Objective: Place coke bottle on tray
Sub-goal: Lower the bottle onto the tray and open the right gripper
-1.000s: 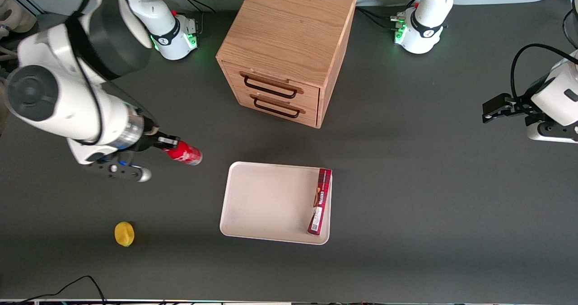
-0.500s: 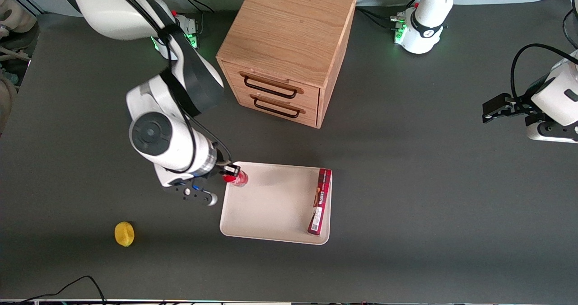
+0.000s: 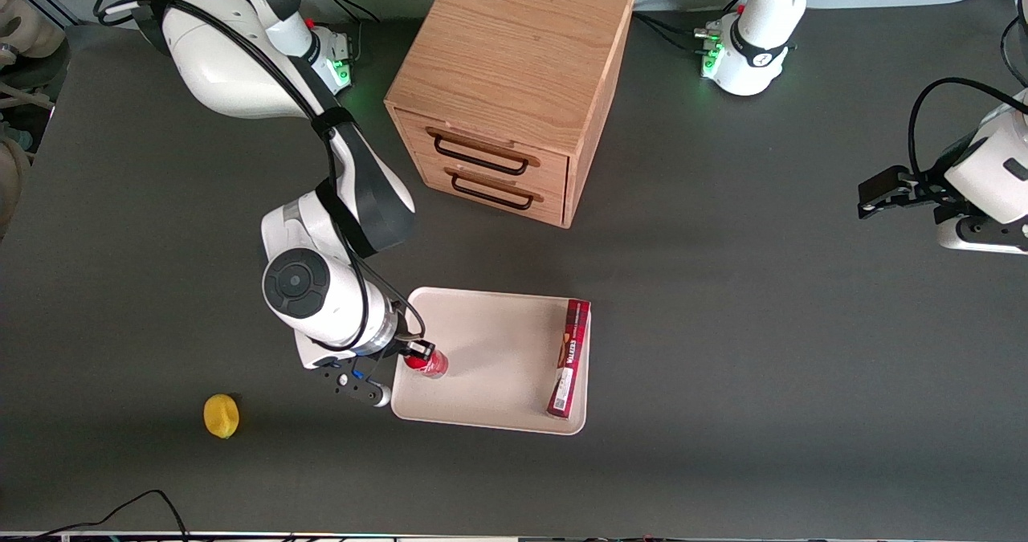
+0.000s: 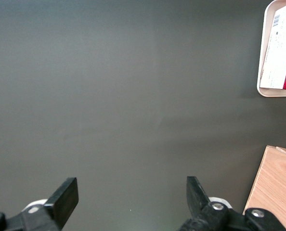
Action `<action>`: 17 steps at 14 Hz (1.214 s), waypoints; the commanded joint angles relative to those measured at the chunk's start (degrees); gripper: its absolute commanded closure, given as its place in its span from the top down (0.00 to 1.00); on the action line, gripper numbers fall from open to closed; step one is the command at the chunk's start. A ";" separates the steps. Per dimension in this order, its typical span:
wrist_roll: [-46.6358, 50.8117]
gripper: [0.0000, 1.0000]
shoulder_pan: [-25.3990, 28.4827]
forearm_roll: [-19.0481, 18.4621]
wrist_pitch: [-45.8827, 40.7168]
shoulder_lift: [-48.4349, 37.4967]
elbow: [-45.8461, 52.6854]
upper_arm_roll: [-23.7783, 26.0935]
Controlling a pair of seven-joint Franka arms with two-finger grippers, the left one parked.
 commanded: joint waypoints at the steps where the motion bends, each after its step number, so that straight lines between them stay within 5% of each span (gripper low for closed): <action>1: 1.68 0.00 1.34 -1.00 0.26 2.92 3.63 -1.35; 7: 1.33 0.00 1.25 -2.24 3.16 4.77 3.55 -1.35; 9: 1.33 0.25 1.17 -2.24 3.60 4.94 3.55 -1.35; 11: 1.33 0.67 1.16 -2.33 3.52 4.94 3.55 -1.44; 12: 1.33 1.00 1.16 -2.76 3.52 4.94 3.55 -1.44; 17: -0.85 1.00 -0.15 -3.47 -3.49 -0.05 1.88 -0.91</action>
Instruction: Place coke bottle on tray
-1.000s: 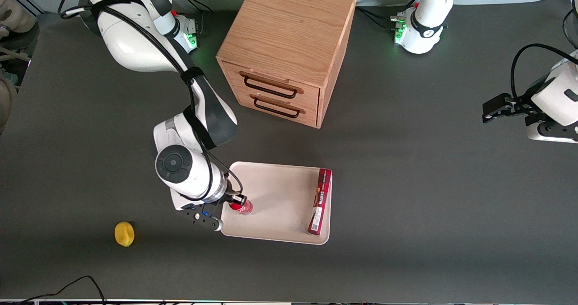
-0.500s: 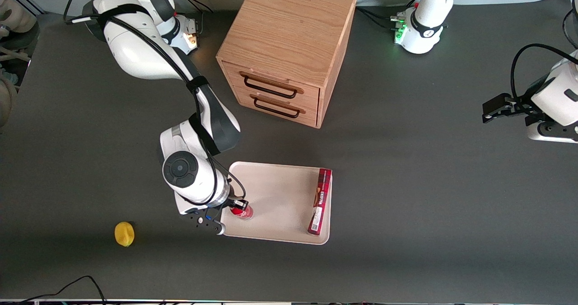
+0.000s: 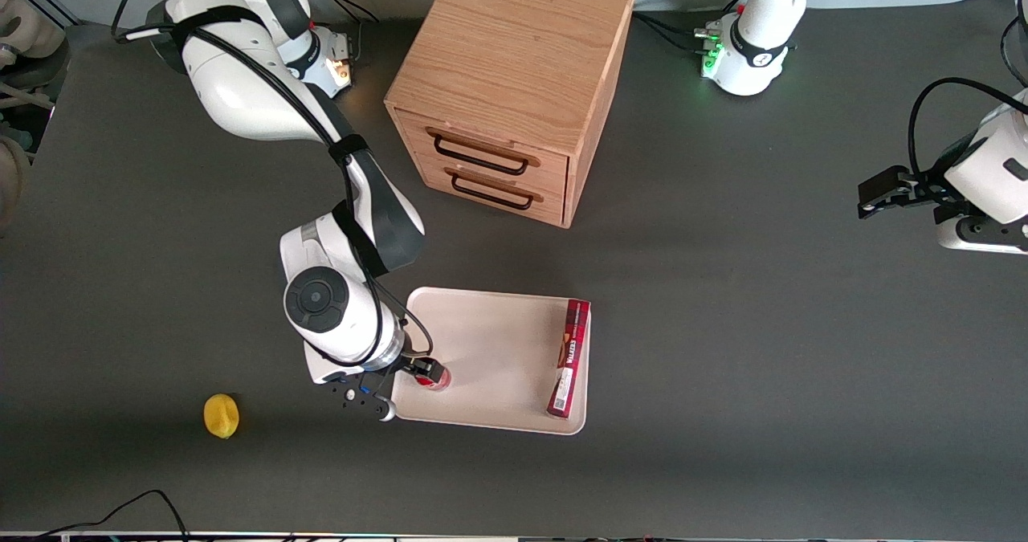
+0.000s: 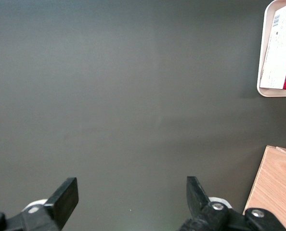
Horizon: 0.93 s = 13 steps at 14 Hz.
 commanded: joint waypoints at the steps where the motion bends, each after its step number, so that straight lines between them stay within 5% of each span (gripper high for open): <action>1: -2.32 1.00 -1.46 -0.61 -7.16 -5.46 -2.42 0.36; 13: -29.55 1.00 -15.69 0.63 -8.59 -52.82 -52.07 3.00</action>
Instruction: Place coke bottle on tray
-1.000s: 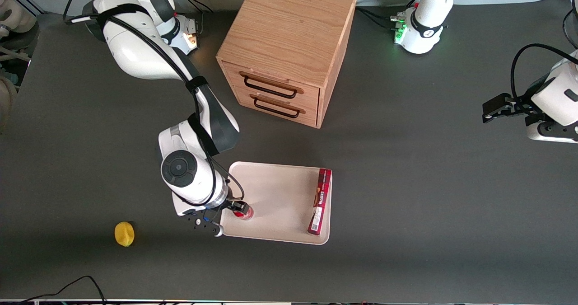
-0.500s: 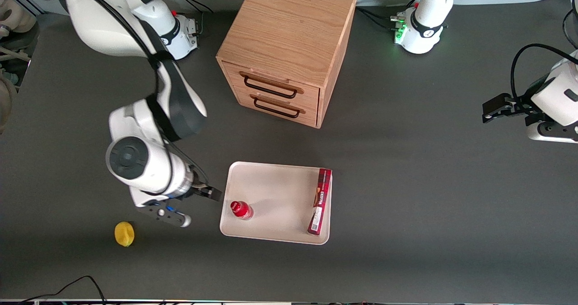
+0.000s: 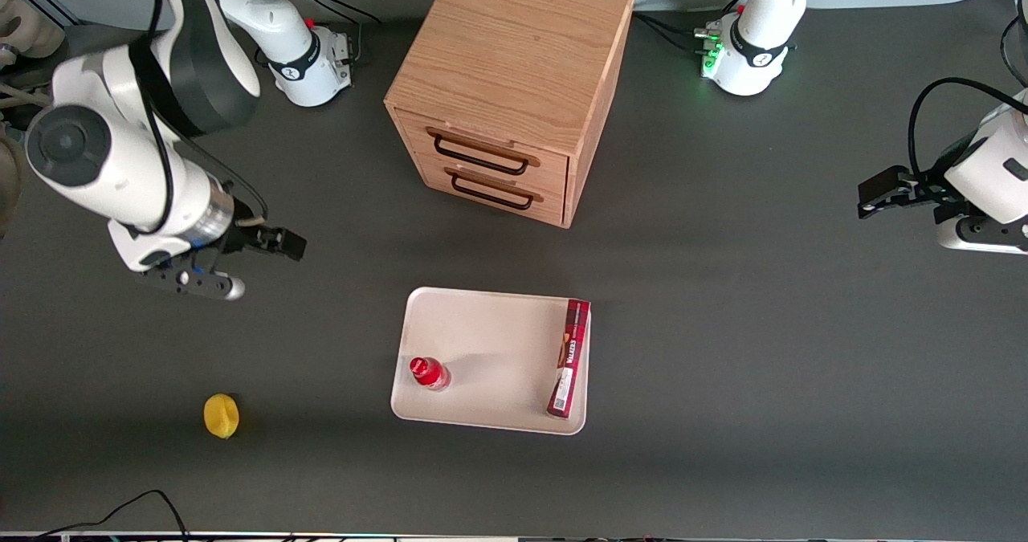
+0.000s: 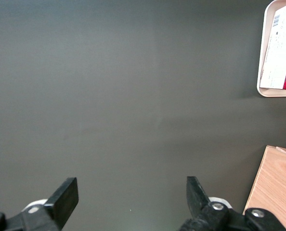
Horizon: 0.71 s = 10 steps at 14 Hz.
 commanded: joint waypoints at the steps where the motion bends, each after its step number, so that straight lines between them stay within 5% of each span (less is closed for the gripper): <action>1: -8.67 1.00 -4.39 1.38 2.36 -12.08 -12.90 0.74; 10: -20.48 1.00 -10.82 4.20 0.53 -19.23 -14.96 0.74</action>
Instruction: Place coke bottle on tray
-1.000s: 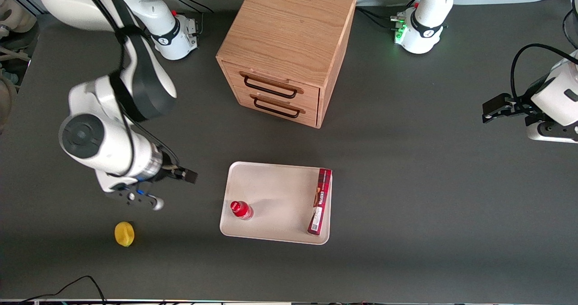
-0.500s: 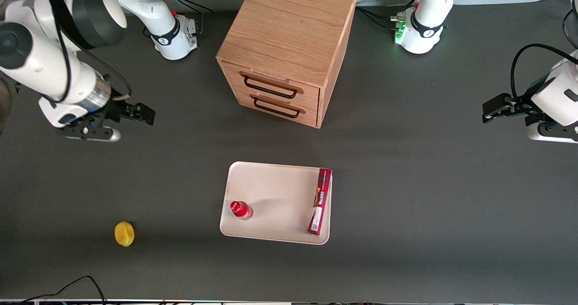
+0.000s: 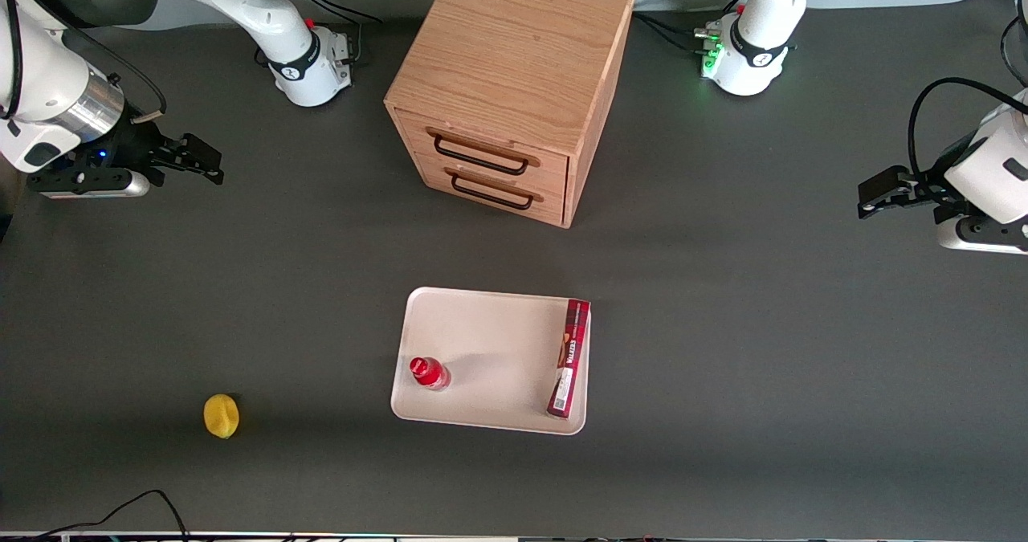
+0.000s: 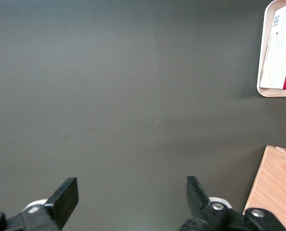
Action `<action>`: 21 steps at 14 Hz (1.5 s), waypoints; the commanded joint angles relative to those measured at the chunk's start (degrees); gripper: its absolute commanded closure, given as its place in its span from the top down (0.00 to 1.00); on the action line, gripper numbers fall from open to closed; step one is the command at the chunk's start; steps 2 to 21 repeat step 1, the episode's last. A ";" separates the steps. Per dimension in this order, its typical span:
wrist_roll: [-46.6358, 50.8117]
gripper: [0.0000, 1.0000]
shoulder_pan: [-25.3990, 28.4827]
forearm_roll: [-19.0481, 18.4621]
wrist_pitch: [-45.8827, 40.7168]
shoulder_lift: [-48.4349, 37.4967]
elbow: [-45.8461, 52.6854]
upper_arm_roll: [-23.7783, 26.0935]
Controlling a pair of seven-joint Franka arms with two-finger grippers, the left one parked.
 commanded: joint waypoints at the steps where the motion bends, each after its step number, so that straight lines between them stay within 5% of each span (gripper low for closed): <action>1: -1.69 1.00 -0.94 1.42 -0.49 -0.59 0.47 0.69; 21: -1.69 1.00 -0.94 1.42 -0.49 -0.59 0.47 0.69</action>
